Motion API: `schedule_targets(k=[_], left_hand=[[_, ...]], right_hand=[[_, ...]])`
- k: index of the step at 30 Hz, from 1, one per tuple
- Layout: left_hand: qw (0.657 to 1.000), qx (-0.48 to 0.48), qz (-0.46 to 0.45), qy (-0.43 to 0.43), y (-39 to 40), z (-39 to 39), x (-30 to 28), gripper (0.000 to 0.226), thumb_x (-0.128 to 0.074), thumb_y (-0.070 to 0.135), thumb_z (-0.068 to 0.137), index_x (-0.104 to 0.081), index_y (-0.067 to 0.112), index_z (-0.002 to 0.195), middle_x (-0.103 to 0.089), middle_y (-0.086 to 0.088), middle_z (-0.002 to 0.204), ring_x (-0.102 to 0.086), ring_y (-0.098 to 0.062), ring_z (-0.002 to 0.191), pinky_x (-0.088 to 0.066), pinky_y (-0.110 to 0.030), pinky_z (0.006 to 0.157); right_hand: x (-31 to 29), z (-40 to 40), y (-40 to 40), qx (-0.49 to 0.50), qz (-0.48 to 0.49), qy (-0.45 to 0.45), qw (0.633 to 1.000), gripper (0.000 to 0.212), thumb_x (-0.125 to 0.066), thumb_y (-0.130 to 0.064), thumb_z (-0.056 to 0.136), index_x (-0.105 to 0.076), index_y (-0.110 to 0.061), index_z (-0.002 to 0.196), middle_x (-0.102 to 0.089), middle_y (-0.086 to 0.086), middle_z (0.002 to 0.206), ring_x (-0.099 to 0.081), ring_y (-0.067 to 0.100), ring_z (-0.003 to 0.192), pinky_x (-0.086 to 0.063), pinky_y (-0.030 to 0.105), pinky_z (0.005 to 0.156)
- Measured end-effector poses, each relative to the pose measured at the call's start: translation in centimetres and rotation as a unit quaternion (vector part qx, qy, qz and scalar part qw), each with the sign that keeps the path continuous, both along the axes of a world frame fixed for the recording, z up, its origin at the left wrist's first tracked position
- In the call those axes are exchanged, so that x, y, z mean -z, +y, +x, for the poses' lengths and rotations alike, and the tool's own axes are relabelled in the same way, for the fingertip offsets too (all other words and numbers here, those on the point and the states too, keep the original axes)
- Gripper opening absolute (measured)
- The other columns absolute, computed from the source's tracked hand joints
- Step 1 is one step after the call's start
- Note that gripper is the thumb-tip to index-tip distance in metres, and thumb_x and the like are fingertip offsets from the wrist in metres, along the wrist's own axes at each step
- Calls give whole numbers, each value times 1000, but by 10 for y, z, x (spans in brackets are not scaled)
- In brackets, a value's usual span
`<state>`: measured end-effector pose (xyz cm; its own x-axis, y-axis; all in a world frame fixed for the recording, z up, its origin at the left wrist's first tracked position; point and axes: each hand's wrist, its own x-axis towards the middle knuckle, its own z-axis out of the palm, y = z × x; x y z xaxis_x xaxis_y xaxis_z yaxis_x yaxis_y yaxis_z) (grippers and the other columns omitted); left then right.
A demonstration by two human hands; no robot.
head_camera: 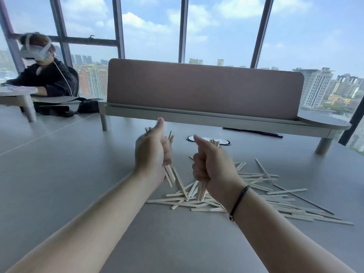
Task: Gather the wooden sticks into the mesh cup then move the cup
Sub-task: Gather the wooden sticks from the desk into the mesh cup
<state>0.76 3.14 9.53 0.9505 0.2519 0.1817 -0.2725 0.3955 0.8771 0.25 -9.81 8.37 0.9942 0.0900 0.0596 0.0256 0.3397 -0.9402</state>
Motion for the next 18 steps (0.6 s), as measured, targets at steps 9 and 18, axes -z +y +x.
schedule_targets(k=[9,18], left_hand=[[992,-123,26,1,55,65,-49,57,-58,41,95,-35,22,46,-34,2,40,-31,-14,33,-28,-20,40],[948,-181,260,22,75,95,-4,23,-59,37,91,-63,16,83,-69,-1,76,-67,-19,72,-54,-35,71]], right_hand=[[-74,66,79,64,43,-77,994,63,-58,-40,95,-32,-22,41,-28,-1,41,-24,16,35,-28,26,44],[-35,98,107,103,-101,-71,987,35,-63,-35,93,-53,-10,71,-53,5,57,-50,16,45,-47,28,48]])
